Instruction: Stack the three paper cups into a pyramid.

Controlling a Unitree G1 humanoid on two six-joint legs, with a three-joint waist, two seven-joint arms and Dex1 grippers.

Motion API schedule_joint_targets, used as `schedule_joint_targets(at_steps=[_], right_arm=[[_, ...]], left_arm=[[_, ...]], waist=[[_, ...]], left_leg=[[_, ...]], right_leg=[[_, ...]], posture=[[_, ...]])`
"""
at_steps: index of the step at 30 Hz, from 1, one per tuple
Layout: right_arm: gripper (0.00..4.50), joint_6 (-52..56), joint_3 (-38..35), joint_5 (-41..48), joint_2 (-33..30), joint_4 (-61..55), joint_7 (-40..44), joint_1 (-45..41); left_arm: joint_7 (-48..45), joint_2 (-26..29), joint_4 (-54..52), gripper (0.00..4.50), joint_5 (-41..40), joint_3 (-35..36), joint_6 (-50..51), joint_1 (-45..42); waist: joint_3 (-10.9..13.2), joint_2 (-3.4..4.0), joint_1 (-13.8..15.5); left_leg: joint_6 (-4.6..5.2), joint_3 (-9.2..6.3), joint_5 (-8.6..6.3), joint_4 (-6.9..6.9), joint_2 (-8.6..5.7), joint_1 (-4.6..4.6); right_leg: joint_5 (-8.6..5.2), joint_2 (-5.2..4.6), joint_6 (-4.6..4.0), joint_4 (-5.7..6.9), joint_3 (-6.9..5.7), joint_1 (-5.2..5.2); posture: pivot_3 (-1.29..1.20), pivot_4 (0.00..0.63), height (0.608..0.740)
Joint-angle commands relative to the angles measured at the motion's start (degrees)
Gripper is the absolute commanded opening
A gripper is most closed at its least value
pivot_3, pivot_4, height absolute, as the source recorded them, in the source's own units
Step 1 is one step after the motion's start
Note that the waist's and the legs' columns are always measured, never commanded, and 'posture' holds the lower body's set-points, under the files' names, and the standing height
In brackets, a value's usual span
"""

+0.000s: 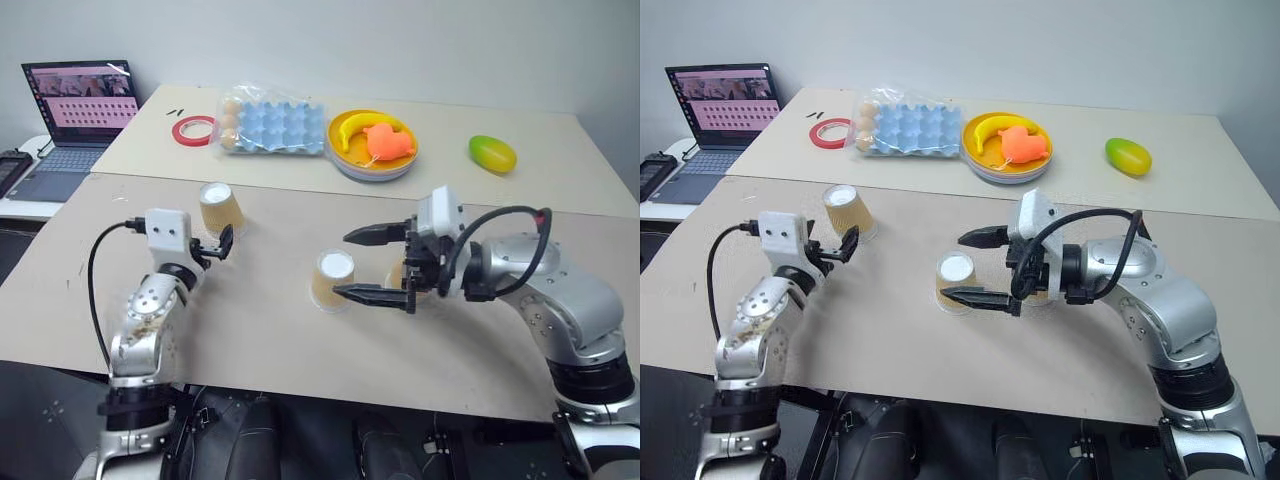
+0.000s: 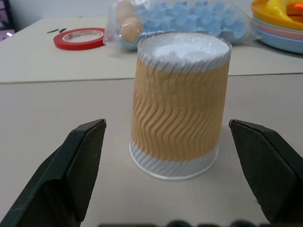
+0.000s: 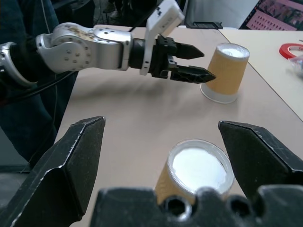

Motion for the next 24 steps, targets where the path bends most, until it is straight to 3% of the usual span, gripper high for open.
schedule_joint_targets(at_steps=[1, 13, 24], right_arm=[[4.50, 0.58, -2.01, 0.93, -1.17, -3.17, -1.26, -1.38], [4.50, 1.18, -3.12, 2.68, -1.16, -4.71, -2.80, -2.65], [4.50, 1.10, -2.59, 3.23, -1.48, -4.59, -3.82, -2.27]], left_arm=[[-3.16, 0.91, 3.66, 4.45, -1.53, -0.21, -1.50, -6.47], [-5.65, 0.66, 20.52, 4.45, 1.72, -3.44, -5.02, -17.88], [-5.97, 1.06, 20.17, 4.45, 2.29, -2.91, -6.01, -16.53]], waist=[[0.01, 0.00, 0.29], [0.01, 0.00, -0.31], [0.01, 0.00, -0.91]], left_leg=[[0.00, 0.00, 0.00, 0.00, -0.01, 0.01], [-0.02, -0.05, 0.03, -0.04, 0.00, -0.01], [-0.02, -0.08, 0.03, -0.04, -0.01, -0.01]], right_leg=[[0.00, -0.01, 0.00, 0.01, -0.01, 0.01], [0.00, 0.01, 0.01, -0.03, -0.06, 0.01], [0.00, 0.00, 0.01, -0.03, -0.09, 0.03]], posture=[[0.00, 0.150, 0.645], [0.00, 0.150, 0.645], [0.00, 0.150, 0.645]])
